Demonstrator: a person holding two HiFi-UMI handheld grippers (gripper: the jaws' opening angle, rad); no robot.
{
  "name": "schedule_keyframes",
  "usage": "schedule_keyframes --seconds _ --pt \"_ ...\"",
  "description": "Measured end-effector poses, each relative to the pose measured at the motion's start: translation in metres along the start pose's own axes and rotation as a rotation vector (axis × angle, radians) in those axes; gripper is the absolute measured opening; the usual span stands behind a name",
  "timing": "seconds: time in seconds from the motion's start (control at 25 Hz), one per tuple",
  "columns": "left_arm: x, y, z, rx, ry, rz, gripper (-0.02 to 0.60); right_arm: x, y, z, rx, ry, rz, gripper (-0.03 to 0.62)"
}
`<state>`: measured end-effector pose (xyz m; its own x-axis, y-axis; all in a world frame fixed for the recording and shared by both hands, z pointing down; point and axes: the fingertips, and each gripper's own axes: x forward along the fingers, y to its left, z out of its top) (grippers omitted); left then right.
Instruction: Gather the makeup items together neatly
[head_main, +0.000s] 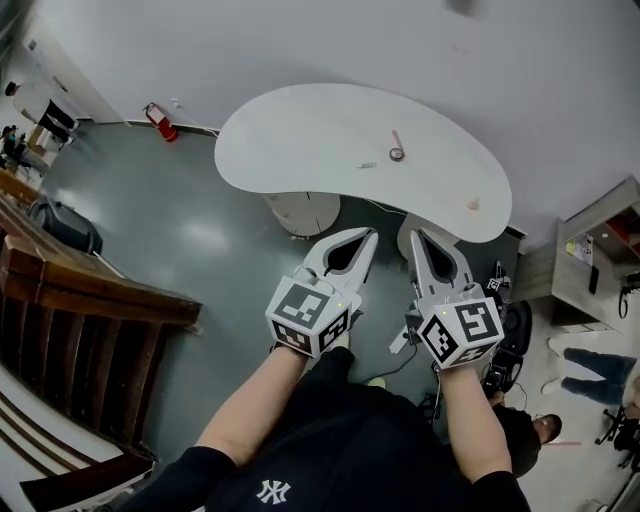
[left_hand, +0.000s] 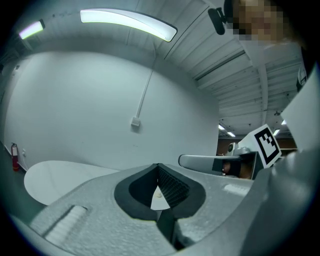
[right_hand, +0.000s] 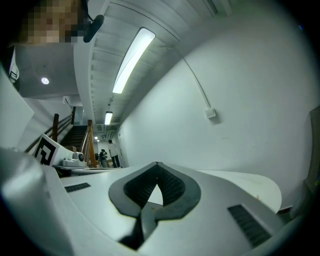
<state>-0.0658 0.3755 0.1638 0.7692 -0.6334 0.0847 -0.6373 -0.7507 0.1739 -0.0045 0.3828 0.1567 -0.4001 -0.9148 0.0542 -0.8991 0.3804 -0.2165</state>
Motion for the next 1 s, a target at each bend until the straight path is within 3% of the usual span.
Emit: schedule_keyframes --seconds 0.44,1.0 --pt "0.041 0.099 -0.004 0.03 0.045 -0.039 0.009 0.095 -0.012 -0.009 0.007 0.021 -0.096 0.014" --pt "0.067 0.146 -0.015 0.039 0.08 -0.013 0.009 0.154 -0.02 -0.007 -0.035 0.048 -0.085 0.014"
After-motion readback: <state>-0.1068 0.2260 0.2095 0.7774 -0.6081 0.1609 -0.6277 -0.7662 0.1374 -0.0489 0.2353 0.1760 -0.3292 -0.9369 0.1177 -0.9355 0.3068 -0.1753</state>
